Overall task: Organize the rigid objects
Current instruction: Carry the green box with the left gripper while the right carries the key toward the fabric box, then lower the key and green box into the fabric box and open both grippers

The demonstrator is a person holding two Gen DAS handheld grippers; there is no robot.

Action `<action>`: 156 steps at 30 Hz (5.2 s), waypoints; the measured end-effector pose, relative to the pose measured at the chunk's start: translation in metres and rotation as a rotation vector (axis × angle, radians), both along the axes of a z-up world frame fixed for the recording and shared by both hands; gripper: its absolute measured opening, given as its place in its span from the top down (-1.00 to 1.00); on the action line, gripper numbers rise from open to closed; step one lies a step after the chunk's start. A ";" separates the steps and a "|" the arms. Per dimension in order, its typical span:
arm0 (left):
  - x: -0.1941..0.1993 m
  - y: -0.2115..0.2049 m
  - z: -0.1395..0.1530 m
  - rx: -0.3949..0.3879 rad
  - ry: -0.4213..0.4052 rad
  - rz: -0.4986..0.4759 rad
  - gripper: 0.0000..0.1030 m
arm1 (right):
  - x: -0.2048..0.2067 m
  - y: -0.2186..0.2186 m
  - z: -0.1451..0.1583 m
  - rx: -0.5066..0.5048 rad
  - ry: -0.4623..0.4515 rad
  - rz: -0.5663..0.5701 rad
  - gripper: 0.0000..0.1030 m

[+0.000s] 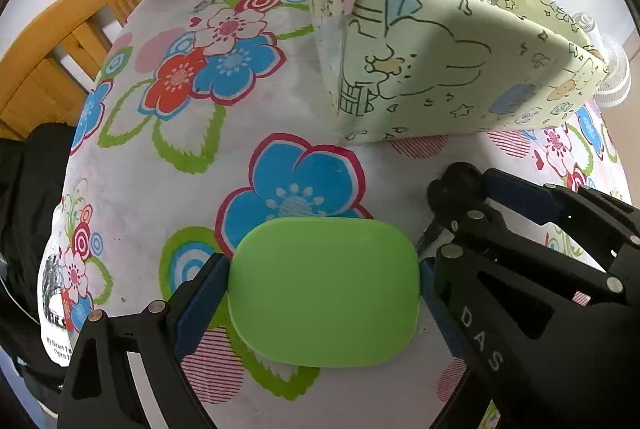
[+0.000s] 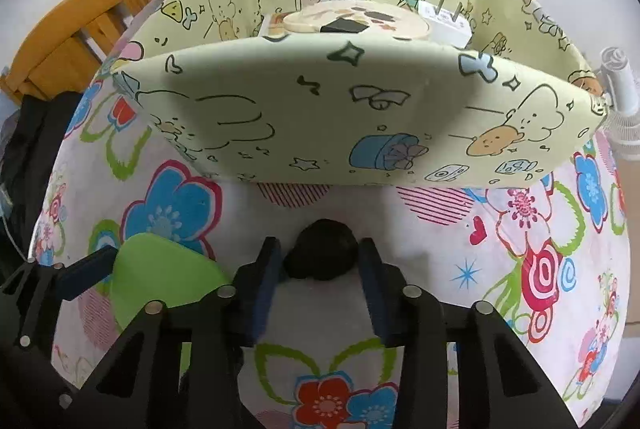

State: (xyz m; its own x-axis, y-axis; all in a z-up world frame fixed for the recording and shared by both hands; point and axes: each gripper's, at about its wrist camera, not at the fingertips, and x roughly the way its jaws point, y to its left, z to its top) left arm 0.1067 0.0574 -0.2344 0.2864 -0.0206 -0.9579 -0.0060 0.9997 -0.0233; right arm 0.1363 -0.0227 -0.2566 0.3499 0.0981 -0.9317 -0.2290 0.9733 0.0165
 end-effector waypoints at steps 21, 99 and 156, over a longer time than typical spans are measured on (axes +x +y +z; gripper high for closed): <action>-0.017 -0.050 0.021 0.040 -0.046 -0.122 -0.84 | -0.023 -0.038 0.017 0.015 -0.009 -0.071 0.25; 0.030 -0.097 0.139 0.113 -0.188 -0.104 -0.84 | 0.024 -0.099 0.147 0.044 -0.135 0.003 0.25; 0.117 -0.093 0.089 0.082 -0.116 -0.084 -0.84 | 0.112 -0.101 0.109 0.029 -0.116 0.021 -0.30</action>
State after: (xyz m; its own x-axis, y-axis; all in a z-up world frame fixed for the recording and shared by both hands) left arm 0.2240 -0.0351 -0.1451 0.3955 0.0276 -0.9181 0.0754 0.9952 0.0624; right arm 0.2484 -0.1241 -0.1477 0.4525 0.1324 -0.8819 -0.2513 0.9678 0.0163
